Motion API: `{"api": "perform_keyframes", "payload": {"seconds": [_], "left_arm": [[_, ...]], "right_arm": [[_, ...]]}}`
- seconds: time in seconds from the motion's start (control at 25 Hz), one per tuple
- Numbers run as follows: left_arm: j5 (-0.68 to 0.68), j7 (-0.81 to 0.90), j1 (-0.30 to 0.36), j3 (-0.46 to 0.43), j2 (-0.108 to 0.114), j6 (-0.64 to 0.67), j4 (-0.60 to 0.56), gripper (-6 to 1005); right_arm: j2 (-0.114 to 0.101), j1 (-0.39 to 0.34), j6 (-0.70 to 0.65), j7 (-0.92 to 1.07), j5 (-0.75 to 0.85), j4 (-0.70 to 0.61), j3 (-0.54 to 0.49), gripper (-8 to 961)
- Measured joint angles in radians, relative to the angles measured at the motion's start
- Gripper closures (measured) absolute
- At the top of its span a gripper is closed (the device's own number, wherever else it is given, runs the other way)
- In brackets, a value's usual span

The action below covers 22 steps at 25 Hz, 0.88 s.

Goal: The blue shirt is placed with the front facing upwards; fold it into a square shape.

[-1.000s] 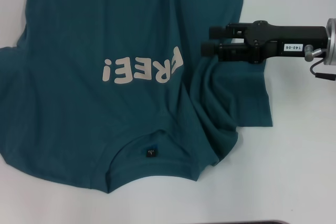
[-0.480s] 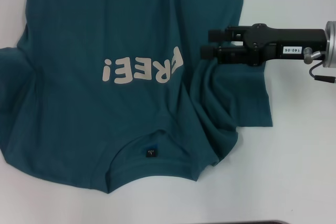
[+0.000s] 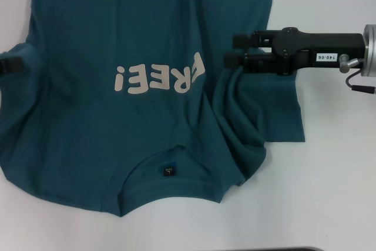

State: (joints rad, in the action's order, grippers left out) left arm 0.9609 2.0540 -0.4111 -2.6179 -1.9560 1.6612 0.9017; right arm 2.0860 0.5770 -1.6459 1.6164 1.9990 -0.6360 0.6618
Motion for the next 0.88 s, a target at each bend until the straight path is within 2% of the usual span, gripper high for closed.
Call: {"api": "perform_keyframes", "payload": {"seconds": [0.2, 0.44, 0.88], "left_arm": [[0.0, 0.001, -0.012, 0.004, -0.02, 0.004, 0.0, 994], [-0.004, 0.002, -0.026, 0.006, -0.033, -0.001, -0.011, 985], [-0.008, 0.008, -0.037, 0.034, -0.035, -0.009, -0.032, 929]], "right_arm": [[0.0, -0.005, 0.0, -0.001, 0.0, 0.001, 0.001, 193], [0.0, -0.007, -0.001, -0.003, -0.001, 0.001, 0.007, 193], [0.0, -0.008, -0.002, -0.002, 0.0, 0.001, 0.009, 194]]}}
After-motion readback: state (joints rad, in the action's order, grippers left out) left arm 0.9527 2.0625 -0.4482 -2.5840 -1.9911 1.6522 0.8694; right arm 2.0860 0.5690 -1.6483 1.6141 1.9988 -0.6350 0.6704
